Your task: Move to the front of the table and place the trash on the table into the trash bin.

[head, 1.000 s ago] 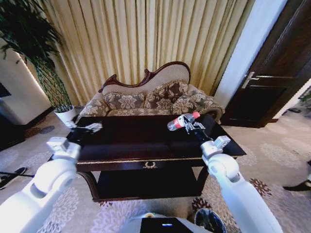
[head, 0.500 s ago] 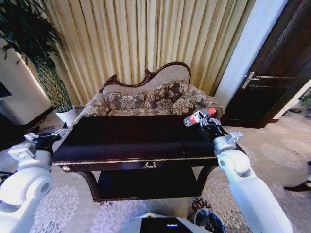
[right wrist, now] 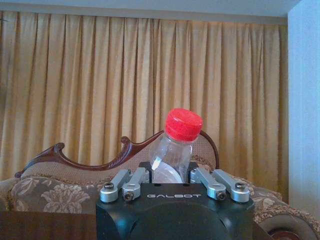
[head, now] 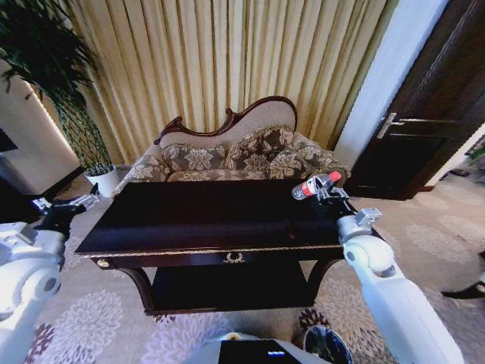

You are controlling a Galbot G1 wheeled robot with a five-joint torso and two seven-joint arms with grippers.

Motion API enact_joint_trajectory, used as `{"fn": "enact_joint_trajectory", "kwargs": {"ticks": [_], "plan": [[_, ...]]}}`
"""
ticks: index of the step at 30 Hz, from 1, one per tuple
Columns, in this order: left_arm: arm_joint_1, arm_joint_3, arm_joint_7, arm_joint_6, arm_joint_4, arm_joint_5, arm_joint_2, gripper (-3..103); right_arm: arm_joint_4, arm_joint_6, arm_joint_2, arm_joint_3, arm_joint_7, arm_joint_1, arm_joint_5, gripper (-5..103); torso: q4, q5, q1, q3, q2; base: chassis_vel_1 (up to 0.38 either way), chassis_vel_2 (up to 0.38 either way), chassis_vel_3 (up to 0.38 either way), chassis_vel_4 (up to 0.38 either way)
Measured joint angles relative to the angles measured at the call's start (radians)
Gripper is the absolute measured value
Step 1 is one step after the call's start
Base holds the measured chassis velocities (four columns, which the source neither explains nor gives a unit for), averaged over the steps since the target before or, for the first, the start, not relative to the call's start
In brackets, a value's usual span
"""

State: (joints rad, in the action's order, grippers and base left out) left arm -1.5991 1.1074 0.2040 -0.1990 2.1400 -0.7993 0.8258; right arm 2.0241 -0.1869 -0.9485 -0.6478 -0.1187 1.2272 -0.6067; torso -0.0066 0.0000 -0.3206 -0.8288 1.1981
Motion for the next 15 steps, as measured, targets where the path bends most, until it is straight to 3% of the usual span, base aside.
{"fn": "enact_joint_trajectory", "kwargs": {"ticks": [15], "plan": [[-0.012,-0.005,-0.005,0.01,-0.016,0.018,-0.02,100,0.03,-0.001,0.011,-0.022,0.0,0.019,-0.015,31,0.0001,-0.0001,0.0,0.0,0.0,0.014,-0.019,-0.015,0.022]]}}
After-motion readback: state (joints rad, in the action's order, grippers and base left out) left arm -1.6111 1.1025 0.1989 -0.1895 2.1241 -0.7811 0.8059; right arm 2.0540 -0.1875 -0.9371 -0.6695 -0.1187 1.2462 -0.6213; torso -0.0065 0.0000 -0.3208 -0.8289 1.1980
